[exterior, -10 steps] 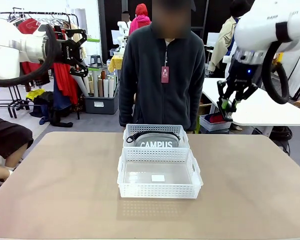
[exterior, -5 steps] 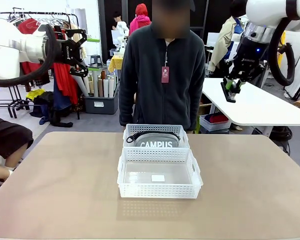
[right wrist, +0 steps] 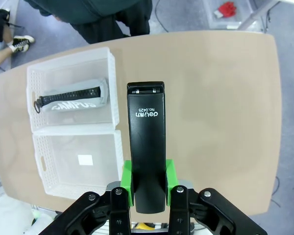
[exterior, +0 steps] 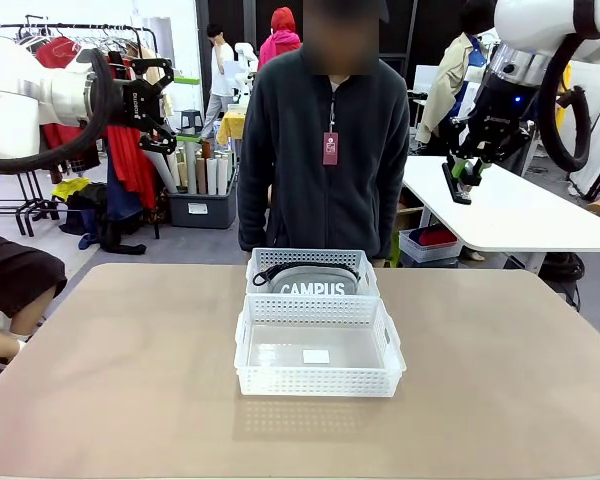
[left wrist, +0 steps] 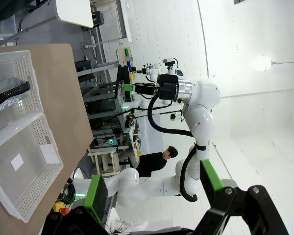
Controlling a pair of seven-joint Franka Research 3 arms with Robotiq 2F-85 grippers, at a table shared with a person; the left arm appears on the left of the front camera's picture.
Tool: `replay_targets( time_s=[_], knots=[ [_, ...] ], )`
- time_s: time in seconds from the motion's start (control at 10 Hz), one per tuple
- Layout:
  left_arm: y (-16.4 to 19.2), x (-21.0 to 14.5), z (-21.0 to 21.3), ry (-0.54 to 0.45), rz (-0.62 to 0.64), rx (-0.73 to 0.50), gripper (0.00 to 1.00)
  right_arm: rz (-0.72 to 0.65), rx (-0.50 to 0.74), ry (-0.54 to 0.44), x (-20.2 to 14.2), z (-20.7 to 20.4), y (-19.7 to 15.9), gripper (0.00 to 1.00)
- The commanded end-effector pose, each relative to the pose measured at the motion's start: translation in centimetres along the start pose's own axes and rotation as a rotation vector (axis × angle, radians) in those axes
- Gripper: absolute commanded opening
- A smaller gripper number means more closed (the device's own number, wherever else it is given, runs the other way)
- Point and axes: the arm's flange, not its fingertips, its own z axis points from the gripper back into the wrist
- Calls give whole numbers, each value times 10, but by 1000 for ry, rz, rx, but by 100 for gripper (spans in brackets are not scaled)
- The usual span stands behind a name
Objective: Distribute items into two baskets.
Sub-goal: Place the picked Stapler into the Organizing basket as instructed by the person.
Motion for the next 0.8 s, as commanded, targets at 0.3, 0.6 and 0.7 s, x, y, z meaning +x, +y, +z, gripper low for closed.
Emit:
replay_targets(
  time_s=[0.3,0.6,0.7],
  knots=[
    [-2,-1,0,-2,-4,-3,100,2,-7,-4,0,2,0,0],
    [-2,-1,0,-2,-4,-3,100,2,-7,-4,0,2,0,0],
    [-2,-1,0,-2,-4,-3,100,2,-7,-4,0,2,0,0]
  ],
)
